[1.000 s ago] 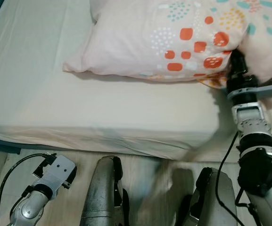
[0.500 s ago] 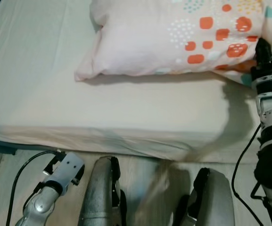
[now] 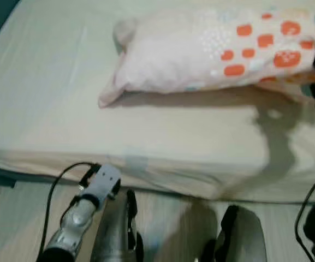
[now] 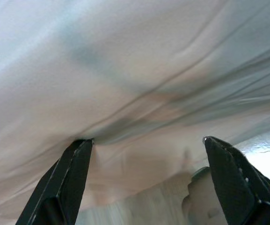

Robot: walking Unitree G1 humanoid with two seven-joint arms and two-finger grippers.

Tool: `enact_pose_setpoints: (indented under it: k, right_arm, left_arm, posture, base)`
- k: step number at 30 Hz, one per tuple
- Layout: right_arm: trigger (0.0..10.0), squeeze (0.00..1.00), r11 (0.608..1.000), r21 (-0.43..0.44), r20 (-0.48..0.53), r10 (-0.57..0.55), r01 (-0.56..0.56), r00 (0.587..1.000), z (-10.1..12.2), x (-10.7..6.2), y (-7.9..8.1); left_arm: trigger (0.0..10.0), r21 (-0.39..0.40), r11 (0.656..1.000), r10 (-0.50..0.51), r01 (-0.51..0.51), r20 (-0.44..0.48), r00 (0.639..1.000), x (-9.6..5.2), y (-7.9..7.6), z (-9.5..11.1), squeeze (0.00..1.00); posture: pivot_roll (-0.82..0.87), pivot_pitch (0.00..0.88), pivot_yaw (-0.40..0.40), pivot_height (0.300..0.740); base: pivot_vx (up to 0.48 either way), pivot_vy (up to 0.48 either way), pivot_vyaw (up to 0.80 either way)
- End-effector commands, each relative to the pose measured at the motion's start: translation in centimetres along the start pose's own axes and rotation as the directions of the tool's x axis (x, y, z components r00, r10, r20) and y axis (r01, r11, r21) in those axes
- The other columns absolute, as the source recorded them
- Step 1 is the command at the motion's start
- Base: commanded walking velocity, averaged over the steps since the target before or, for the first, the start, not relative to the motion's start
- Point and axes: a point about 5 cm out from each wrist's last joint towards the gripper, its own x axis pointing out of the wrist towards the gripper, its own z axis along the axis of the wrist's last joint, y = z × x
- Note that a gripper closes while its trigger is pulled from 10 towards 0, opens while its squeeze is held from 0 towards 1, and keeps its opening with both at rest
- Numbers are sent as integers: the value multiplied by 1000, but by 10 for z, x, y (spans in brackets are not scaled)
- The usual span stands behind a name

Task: Clean up the room

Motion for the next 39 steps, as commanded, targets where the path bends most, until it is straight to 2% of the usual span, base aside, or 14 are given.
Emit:
enact_pose_setpoints:
  k: [1,3,6,9,12,13,15,16,21,27,30,32,34,39]
  right_arm:
    - [0,0,993,-50,73,107,-104,992,32,-4,16]
    - [0,0,988,-57,29,145,-144,989,28,-10,23]
    - [0,0,966,-54,-140,245,-254,959,3,-40,48]
    - [0,0,962,-38,-171,261,-271,950,-3,-49,53]
    - [0,0,946,12,-289,314,-325,904,-22,-77,65]
    - [0,0,946,12,-289,314,-325,904,-22,-77,65]
    - [0,0,961,-34,-438,233,-275,868,-34,-98,55]
    - [0,0,961,-34,-438,233,-275,868,-34,-98,55]
    - [0,0,975,-162,-468,57,-149,882,-20,-109,32]
    - [0,0,958,-281,-467,-90,-51,879,-1,-122,15]
    - [0,0,934,-356,-449,-209,41,869,5,-127,2]
    - [0,0,890,-428,-407,-344,156,846,9,-133,-14]
    - [0,0,856,-467,-383,-420,220,822,10,-137,-23]
    - [0,0,827,-500,-374,-476,259,796,9,-140,-30]
  left_arm:
    - [10000,-2,1000,-23,23,-7,1000,1,-8,-2,0]
    - [10000,-10,1000,-22,22,-3,1000,5,-9,1,0]
    - [10000,-74,997,34,-32,24,999,19,4,16,0]
    - [10000,-88,994,61,-58,34,998,22,12,20,0]
    - [10000,-136,976,178,-169,57,982,30,48,32,0]
    - [10000,-136,976,178,-169,57,982,30,48,32,0]
    - [10000,-162,953,273,-256,92,958,31,82,41,0]
    - [10000,-162,953,273,-256,92,958,31,82,41,0]
    - [10000,-242,930,323,-278,171,931,27,115,54,0]
    - [10000,-333,942,154,-36,335,929,22,125,72,0]
    - [10000,-275,960,57,60,399,915,19,122,76,0]
    - [10000,-57,975,-170,213,421,891,14,108,78,0]
    - [10000,106,941,-336,321,398,854,9,101,79,0]
    - [10000,163,903,-429,398,407,806,6,101,88,0]
  posture:
    - [26,108,58,500]
    - [2,88,63,500]
    - [-29,49,71,500]
    - [-35,34,73,500]
    - [-31,13,67,500]
    - [-31,13,67,500]
    - [-22,0,56,500]
    - [-22,0,56,500]
    - [-22,0,50,500]
    - [-30,0,55,500]
    - [-36,0,59,500]
    - [-44,0,63,500]
    - [-45,0,63,500]
    - [-48,0,61,500]
  base:
    - [0,0,0]
    - [0,0,0]
    - [0,0,0]
    - [0,0,0]
    - [0,0,0]
    - [0,0,0]
    - [0,0,0]
    - [0,0,0]
    - [0,0,0]
    - [0,0,0]
    - [0,0,0]
    - [0,0,0]
    - [0,0,0]
    - [0,0,0]
